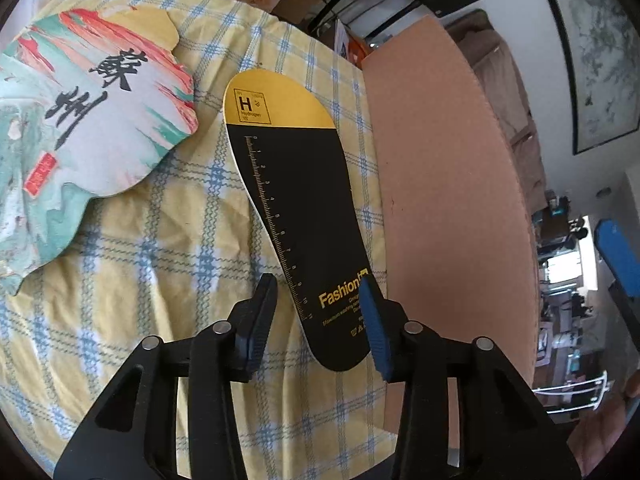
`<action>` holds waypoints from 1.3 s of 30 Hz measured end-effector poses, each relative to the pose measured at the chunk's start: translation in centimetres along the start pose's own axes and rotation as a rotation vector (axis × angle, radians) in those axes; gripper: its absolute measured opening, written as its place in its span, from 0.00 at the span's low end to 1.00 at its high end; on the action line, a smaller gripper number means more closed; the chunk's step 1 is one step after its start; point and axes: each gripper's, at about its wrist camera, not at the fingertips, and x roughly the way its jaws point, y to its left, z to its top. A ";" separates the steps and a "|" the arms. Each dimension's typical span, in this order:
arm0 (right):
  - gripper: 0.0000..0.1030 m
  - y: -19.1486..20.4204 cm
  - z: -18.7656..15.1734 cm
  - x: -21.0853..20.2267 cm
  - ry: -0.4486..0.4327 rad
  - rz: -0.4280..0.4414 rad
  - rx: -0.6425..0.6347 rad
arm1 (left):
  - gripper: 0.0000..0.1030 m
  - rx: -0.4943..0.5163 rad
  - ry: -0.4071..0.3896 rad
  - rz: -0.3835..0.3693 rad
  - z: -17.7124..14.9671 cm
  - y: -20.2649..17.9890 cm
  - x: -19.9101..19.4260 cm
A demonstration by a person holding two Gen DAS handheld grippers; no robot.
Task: Organize objects
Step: 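Close the left gripper on the heel end of the yellow-and-black insole, then lift the yellow-and-black insole with the left gripper while the right gripper approaches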
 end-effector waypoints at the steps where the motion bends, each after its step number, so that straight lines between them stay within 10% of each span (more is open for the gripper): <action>1: 0.53 -0.1 -0.1 0.0 0.000 0.000 0.001 | 0.37 -0.003 -0.004 -0.001 0.0 0.0 0.1; 14: 0.53 -1.2 -0.4 -0.2 0.001 -0.006 0.016 | 0.32 0.000 -0.016 -0.153 0.7 -1.6 0.9; 25: 0.53 -1.6 -0.7 0.3 0.012 0.000 0.023 | 0.32 -0.091 -0.041 -0.016 1.3 0.3 0.6; 39: 0.45 0.2 3.5 3.4 0.081 -0.048 -0.046 | 0.34 -0.098 -0.028 -0.103 1.9 0.1 2.2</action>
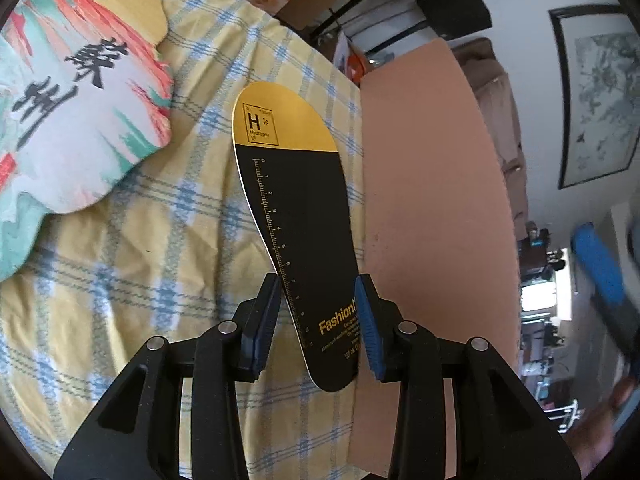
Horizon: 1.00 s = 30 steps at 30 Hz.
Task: Organize objects
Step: 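Lift the yellow-and-black insole with the left gripper while the right gripper approaches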
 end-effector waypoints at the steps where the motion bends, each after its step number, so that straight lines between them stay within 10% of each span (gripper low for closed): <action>1: 0.44 0.4 0.7 0.6 0.013 -0.010 -0.016 | 0.34 -0.004 0.004 -0.017 0.0 0.0 0.1; 14: 0.33 4.3 4.3 14.7 0.318 -0.186 -0.146 | 0.33 -0.025 -0.001 -0.041 -0.4 1.0 -0.2; 30: 0.39 1.2 5.6 23.5 0.450 -0.243 -0.051 | 0.33 -0.047 -0.034 -0.085 -2.0 2.7 -1.3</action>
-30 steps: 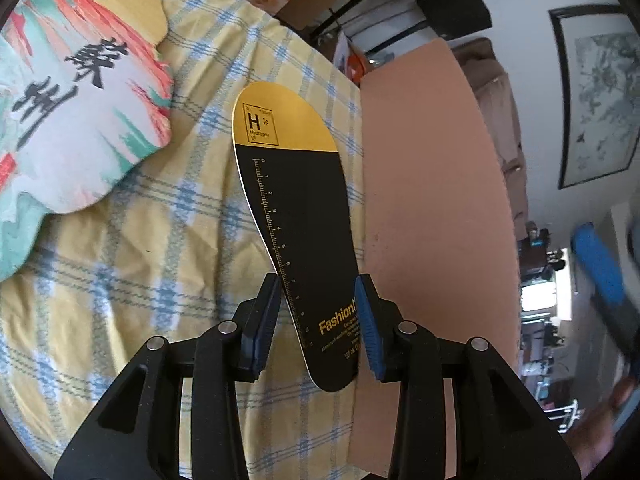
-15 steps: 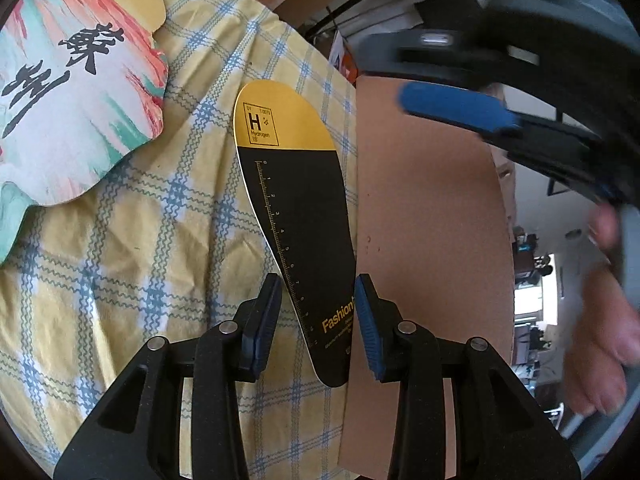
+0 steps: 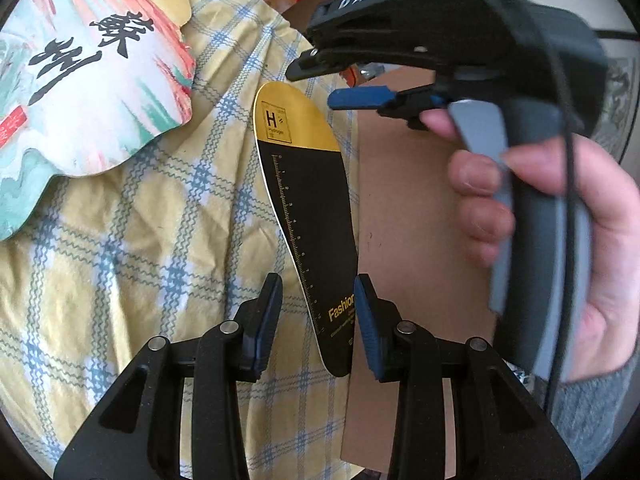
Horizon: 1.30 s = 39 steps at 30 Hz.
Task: Organize objects
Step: 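Lift the yellow-and-black insole with the left gripper while the right gripper approaches, then close the right gripper on the insole's toe end while the left gripper holds it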
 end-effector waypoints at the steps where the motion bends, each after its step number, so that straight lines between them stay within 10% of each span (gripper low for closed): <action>1: 0.40 -0.3 0.0 0.1 -0.004 0.019 0.021 | 0.33 0.004 0.003 0.004 -0.1 0.0 -0.2; 23: 0.37 5.7 -6.2 -1.7 0.154 0.370 -0.077 | 0.33 0.037 -0.011 0.030 -3.5 2.3 -4.7; 29: 0.37 4.7 -6.4 -4.5 0.010 0.216 -0.108 | 0.32 0.013 -0.007 0.020 -4.3 3.2 -5.0; 39: 0.40 1.7 -6.4 -2.6 0.073 0.215 -0.014 | 0.36 0.020 -0.020 0.015 -5.3 3.1 -4.5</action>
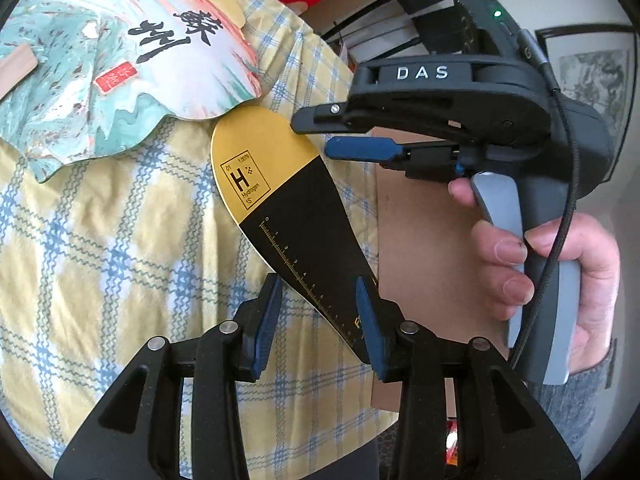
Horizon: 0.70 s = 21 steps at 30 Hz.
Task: Organize objects
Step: 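Close the right gripper on the insole's toe end while the left gripper holds it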
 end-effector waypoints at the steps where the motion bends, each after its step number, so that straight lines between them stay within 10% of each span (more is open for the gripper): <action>1: 0.41 0.2 0.0 0.1 0.007 0.003 -0.004 | 0.37 0.002 -0.003 -0.001 -0.1 0.0 0.0; 13: 0.50 -0.1 0.1 -0.2 0.029 0.126 0.034 | 0.43 -0.041 0.004 -0.059 -1.3 1.7 -1.1; 17: 0.24 1.3 0.0 0.2 0.104 0.296 0.038 | 0.43 -0.024 -0.058 -0.100 -1.8 1.3 -2.4; 21: 0.28 2.6 -0.1 -0.7 0.041 0.212 -0.036 | 0.43 -0.014 -0.096 -0.080 -2.7 1.2 -4.0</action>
